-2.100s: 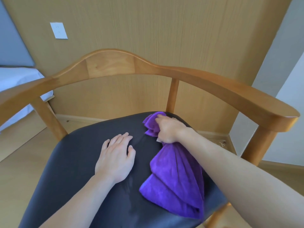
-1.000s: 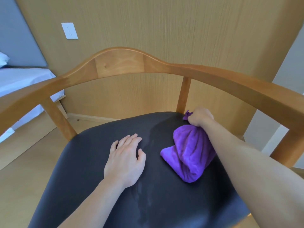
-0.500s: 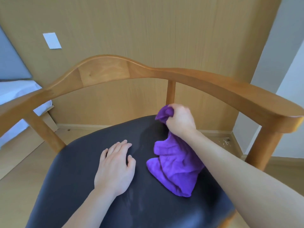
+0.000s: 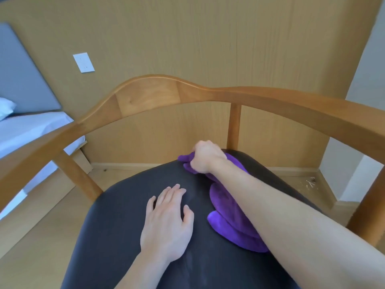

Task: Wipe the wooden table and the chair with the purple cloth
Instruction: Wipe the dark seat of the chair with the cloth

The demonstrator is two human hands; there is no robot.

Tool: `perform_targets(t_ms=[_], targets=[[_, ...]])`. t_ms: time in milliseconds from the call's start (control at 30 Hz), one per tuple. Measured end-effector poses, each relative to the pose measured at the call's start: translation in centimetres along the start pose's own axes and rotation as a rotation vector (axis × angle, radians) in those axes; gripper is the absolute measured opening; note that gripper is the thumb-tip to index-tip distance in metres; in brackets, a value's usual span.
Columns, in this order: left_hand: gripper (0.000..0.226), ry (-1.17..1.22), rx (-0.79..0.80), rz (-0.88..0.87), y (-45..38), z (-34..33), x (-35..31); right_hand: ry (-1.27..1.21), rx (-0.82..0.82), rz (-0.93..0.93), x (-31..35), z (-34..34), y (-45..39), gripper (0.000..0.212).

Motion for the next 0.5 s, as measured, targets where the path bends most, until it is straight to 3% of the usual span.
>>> perform_targets(t_ms=[100,267,333,400,500], targets=[[0.057,0.037,-0.015,-0.008,-0.2,0.5,0.2,0.017,0.094,0.180,3.6,-1.9,2.1,0.019],[0.056,0.100,-0.045,0.000,0.1,0.7,-0.1,-0.055,0.151,0.353,0.8,-1.6,4.5,0.032],[0.053,0.101,-0.043,0.007,0.1,0.5,-0.2,0.022,-0.033,0.278,-1.6,0.1,3.0,0.027],[0.052,0.088,-0.045,0.013,0.2,0.3,-0.2,0.025,-0.230,0.072,-4.9,2.0,1.0,0.018],[0.052,0.085,-0.051,0.018,0.3,0.1,-0.2,-0.033,-0.222,-0.173,-7.9,2.2,-1.1,0.016]])
Point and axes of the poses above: each hand's wrist, its own y-axis away from the middle knuckle, its own z-axis out of the back of the hand, x = y × z, the point moved 1 cm from there along -y, towards the middle knuckle, and after that the axes turned 3 degrees about -z, right-handed, at the moved point
